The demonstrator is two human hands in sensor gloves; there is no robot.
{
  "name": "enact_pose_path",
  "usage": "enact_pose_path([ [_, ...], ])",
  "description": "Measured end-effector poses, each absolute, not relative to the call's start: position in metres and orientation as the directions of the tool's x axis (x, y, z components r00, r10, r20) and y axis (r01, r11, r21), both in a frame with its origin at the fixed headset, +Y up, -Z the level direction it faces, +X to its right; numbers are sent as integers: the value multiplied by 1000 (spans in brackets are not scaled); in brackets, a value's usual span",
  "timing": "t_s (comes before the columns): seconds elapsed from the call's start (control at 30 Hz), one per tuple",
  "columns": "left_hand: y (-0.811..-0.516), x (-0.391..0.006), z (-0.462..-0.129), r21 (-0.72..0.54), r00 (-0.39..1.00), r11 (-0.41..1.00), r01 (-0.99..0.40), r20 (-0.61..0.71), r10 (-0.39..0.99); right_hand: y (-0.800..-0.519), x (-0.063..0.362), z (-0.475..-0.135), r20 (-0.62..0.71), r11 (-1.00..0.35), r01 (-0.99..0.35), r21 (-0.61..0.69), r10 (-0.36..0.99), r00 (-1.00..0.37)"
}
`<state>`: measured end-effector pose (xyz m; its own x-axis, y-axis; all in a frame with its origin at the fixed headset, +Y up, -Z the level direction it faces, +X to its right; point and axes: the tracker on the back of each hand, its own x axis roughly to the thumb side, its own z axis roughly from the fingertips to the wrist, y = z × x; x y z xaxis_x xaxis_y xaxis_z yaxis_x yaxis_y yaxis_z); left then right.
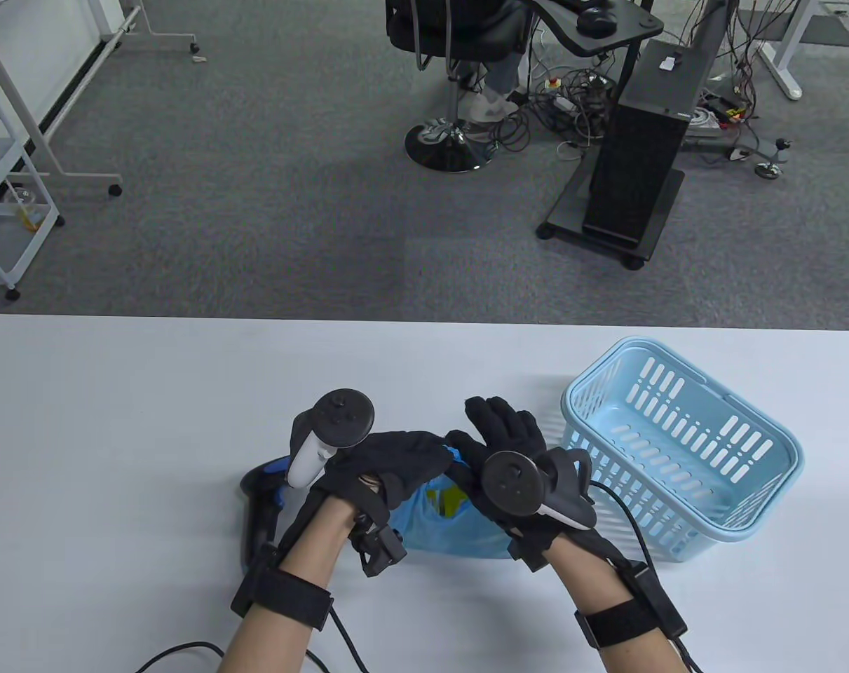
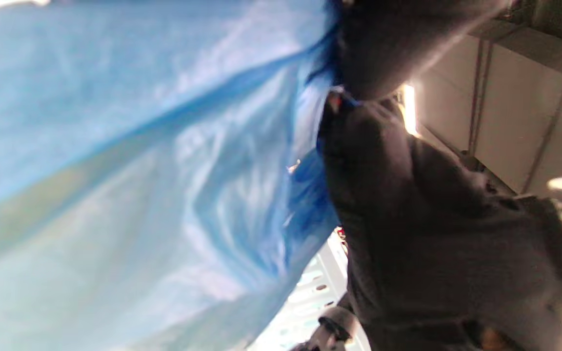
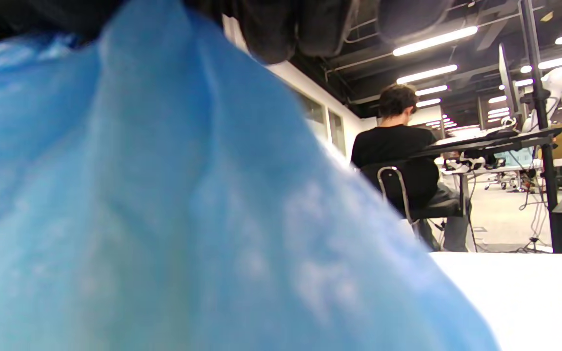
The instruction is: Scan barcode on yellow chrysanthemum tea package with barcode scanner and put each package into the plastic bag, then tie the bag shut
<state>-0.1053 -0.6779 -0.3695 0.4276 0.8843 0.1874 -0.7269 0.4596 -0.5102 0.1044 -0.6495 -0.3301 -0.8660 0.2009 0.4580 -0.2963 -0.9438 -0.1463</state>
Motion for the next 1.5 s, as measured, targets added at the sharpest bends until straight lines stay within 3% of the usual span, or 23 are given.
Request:
enact_pose_path([
  [0.2,-665,-116,-358,-352,532,595,-723,266,804,-648,127,-333,412,-930,-351,-107,280,-867],
  [0.33,-666,-115,-351,-156,759,819,-552,313,571,-652,141,-332,378,-923,-362,-128,292,-878],
  [0.4,-672,-115,-350,-100,811,863,-495,305,500,-656,148,-329,362,-928,-346,-139,278,-890],
  [0.57,-689,-122,-352,-100,839,875,-473,251,482,-673,167,-325,320,-926,-379,-8,356,-878],
  [0.77,-703,-126,-346,-56,874,903,-426,232,426,-691,192,-321,254,-922,-384,55,385,-887],
  [1.27,-717,-134,-340,-17,919,934,-356,172,354,-714,212,-318,189,-904,-415,102,427,-884],
  [1.5,-716,-132,-332,-45,901,924,-380,209,381,-712,209,-310,182,-946,-321,29,321,-929],
])
